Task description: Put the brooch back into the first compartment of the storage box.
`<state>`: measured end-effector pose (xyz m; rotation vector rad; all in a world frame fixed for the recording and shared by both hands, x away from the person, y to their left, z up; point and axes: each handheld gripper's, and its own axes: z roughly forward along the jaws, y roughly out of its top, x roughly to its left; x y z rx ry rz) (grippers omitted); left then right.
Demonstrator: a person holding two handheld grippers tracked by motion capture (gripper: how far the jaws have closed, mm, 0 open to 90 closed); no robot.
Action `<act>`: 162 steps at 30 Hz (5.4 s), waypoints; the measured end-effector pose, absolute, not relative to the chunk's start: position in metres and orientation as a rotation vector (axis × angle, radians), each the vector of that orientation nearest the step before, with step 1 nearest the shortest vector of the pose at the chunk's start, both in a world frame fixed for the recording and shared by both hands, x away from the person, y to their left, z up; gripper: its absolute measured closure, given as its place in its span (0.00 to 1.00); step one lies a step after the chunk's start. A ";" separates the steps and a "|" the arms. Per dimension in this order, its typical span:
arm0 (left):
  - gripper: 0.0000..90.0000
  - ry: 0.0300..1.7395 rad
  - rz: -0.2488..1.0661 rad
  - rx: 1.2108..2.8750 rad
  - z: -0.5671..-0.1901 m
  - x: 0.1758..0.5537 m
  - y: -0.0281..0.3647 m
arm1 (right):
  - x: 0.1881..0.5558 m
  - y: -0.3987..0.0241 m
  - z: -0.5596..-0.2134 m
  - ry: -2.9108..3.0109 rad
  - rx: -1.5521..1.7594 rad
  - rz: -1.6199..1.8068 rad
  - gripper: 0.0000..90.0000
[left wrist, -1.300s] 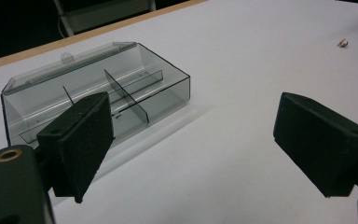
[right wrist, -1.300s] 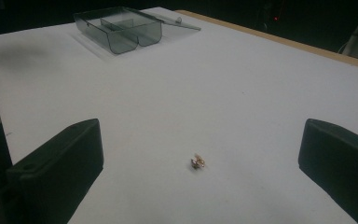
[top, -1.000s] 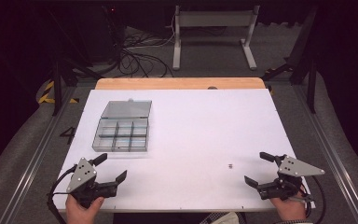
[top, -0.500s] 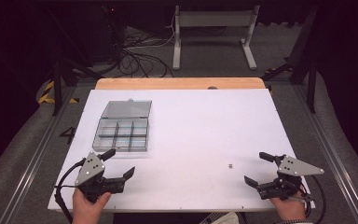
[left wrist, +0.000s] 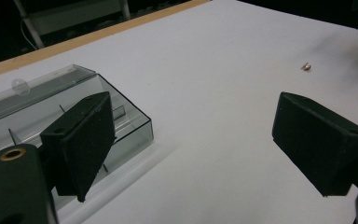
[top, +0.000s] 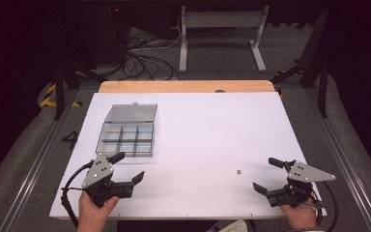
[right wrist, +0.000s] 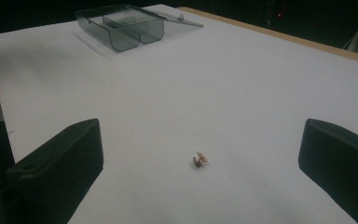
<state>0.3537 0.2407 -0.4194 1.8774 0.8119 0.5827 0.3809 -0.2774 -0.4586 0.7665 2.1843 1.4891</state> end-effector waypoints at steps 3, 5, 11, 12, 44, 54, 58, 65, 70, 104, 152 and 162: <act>0.16 0.795 0.573 1.887 -0.418 0.356 0.236 | 0.381 -0.277 -0.459 2.185 0.765 1.488 0.01; 0.16 0.789 0.568 1.890 -0.417 0.356 0.234 | 0.381 -0.277 -0.459 2.186 0.765 1.488 0.01; 0.16 0.751 0.550 1.909 -0.411 0.360 0.221 | 0.381 -0.277 -0.459 2.186 0.766 1.488 0.01; 0.16 0.746 0.546 1.913 -0.410 0.361 0.219 | 0.381 -0.277 -0.459 2.186 0.764 1.487 0.01; 0.16 0.607 0.434 2.001 -0.404 0.391 0.138 | 0.381 -0.277 -0.459 2.188 0.761 1.503 0.01; 0.16 0.577 0.419 2.017 -0.404 0.395 0.122 | 0.381 -0.278 -0.459 2.192 0.756 1.502 0.01; 0.16 0.567 0.417 2.023 -0.404 0.399 0.113 | 0.381 -0.278 -0.459 2.193 0.758 1.502 0.01; 0.16 0.553 0.404 2.034 -0.407 0.403 0.102 | 0.381 -0.279 -0.459 2.193 0.758 1.501 0.01; 0.16 0.555 0.396 2.034 -0.408 0.405 0.097 | 0.381 -0.279 -0.459 2.194 0.758 1.501 0.01; 0.18 0.562 0.332 2.096 -0.448 0.431 0.034 | 0.381 -0.283 -0.459 2.196 0.766 1.534 0.03; 0.30 0.543 0.272 2.205 -0.486 0.448 -0.044 | 0.381 -0.289 -0.458 2.199 0.774 1.545 0.04; 0.44 0.520 0.273 2.233 -0.491 0.450 -0.049 | 0.381 -0.289 -0.459 2.199 0.781 1.554 0.04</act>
